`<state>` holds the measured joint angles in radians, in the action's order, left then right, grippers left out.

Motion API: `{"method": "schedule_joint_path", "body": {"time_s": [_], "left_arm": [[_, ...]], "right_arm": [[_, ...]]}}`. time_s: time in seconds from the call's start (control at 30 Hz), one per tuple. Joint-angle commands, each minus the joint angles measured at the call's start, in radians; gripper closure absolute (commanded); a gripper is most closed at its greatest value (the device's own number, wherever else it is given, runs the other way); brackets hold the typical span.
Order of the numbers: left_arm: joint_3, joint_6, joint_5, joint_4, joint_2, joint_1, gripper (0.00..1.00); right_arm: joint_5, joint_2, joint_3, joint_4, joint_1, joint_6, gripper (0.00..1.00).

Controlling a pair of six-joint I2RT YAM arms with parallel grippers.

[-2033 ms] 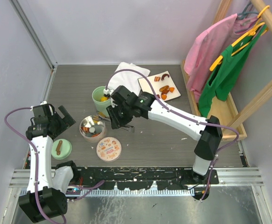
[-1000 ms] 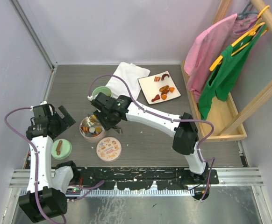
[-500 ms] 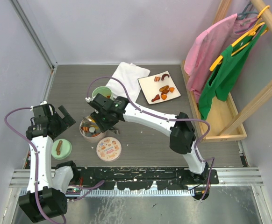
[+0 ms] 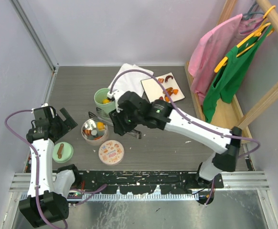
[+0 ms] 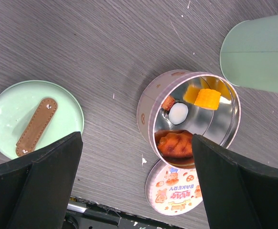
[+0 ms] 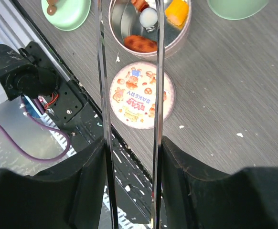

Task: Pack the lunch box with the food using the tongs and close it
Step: Pick up the fake food from the plate.

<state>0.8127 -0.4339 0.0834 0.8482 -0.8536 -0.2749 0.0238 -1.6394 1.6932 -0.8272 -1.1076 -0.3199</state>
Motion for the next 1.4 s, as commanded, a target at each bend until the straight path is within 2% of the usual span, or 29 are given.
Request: {"method": "schedule_joint_path", "body": {"time_s": [0.0,0.17,0.5,0.77,1.0,1.37], "left_arm": [[0.003,0.000,0.013,-0.035,0.002,0.005,0.02],[0.003,0.000,0.018,-0.036,0.001,0.004,0.02],[0.002,0.000,0.015,-0.035,0.002,0.005,0.02],[0.003,0.000,0.015,-0.035,0.003,0.005,0.02],[0.003,0.000,0.016,-0.035,0.001,0.005,0.02],[0.003,-0.001,0.016,-0.035,0.000,0.005,0.02]], "right_arm": [[-0.105,0.136,-0.084,0.034,0.020,0.002,0.50],[-0.204,0.222,-0.161,-0.001,0.082,-0.010,0.50],[-0.196,0.283,-0.241,-0.026,0.300,-0.018,0.50],[-0.194,0.264,-0.262,-0.029,0.332,-0.013,0.50],[-0.277,0.251,-0.262,-0.050,0.359,-0.004,0.50],[-0.277,0.238,-0.283,-0.056,0.422,0.015,0.48]]}}
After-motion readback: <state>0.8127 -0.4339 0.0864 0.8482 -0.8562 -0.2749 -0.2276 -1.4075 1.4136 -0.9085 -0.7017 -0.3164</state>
